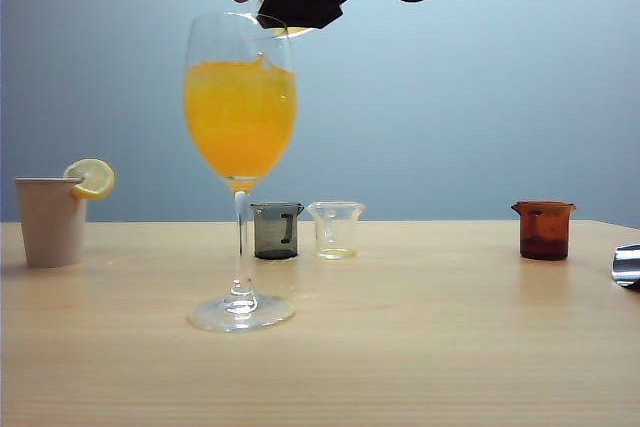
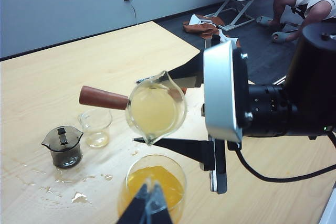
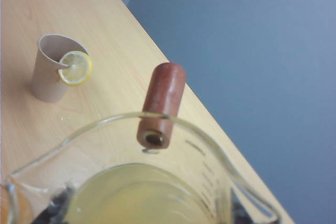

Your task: Pick up the third measuring cup from the left, pour the pineapple juice inside into the goblet, and finally put the measuring cup back in its original place.

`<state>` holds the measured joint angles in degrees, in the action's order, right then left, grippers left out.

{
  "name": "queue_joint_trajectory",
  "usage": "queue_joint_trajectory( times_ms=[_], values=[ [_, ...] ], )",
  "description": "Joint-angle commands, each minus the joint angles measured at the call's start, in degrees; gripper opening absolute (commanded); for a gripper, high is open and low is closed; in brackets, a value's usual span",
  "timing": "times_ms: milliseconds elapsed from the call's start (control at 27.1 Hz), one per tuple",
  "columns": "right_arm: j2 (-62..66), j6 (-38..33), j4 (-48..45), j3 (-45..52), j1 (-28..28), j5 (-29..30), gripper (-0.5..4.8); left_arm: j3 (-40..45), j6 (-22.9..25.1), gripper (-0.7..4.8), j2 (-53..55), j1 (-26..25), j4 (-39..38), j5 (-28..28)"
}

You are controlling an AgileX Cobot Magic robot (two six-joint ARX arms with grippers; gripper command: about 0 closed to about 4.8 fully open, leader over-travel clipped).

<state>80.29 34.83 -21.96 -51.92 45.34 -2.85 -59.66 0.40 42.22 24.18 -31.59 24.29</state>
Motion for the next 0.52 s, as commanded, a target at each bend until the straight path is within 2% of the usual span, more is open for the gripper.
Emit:
queue_joint_trajectory(
  times_ms=[37, 516],
  values=[
    [-0.42, 1.88, -1.81, -0.48, 0.13, 0.17, 1.12, -0.24, 0.22, -0.05, -0.13, -0.11, 0.31, 0.42],
    [-0.42, 5.95, -1.99, -0.48, 0.13, 0.17, 1.12, -0.22, 0.24, -0.05, -0.13, -0.11, 0.31, 0.44]
  ],
)
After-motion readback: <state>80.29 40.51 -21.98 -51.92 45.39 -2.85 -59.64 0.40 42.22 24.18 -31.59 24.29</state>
